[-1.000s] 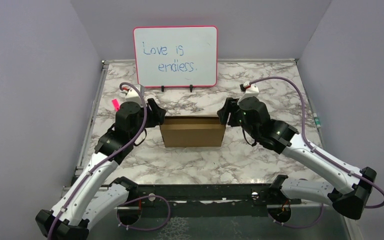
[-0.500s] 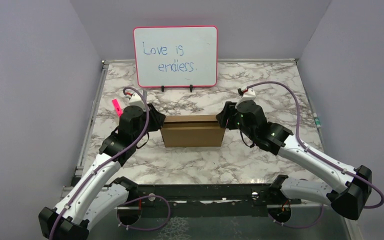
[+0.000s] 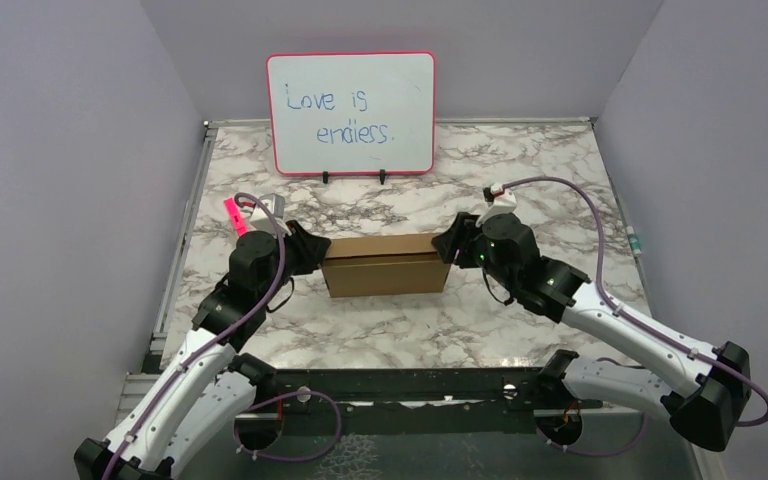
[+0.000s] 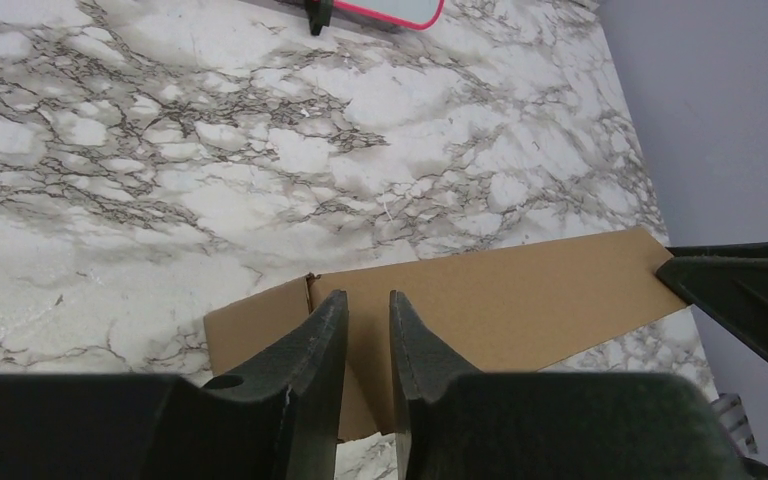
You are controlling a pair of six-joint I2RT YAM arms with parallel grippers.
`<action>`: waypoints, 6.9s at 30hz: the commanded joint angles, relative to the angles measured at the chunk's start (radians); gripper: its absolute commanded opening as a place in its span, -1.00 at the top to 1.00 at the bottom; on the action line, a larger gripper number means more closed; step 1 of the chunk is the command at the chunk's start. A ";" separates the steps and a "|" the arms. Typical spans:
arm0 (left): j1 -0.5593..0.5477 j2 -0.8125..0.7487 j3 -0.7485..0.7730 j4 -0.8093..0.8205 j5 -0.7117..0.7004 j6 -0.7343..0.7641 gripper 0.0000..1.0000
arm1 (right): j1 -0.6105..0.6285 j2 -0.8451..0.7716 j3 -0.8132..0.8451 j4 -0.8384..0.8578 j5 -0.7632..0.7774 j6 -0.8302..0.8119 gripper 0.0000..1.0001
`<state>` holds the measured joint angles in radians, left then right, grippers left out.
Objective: Fold the paper box
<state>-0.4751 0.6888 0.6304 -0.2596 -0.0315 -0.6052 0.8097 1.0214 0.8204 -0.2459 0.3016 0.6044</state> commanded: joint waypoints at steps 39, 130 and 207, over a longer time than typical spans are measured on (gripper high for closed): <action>-0.007 -0.044 -0.258 0.030 0.024 -0.121 0.29 | -0.389 0.080 -0.301 0.219 -0.763 -0.040 0.04; 0.175 0.171 -0.356 0.355 0.341 -0.242 0.55 | -0.594 0.369 -0.518 0.683 -1.105 -0.094 0.75; -0.376 0.673 0.578 -0.302 0.109 1.077 -0.28 | -0.595 -0.968 -0.119 -0.240 -0.508 -0.394 -1.00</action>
<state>-0.8215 1.4078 1.2156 -0.4980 0.1104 0.4873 0.2142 0.0734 0.7113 -0.4881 -0.1993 0.2176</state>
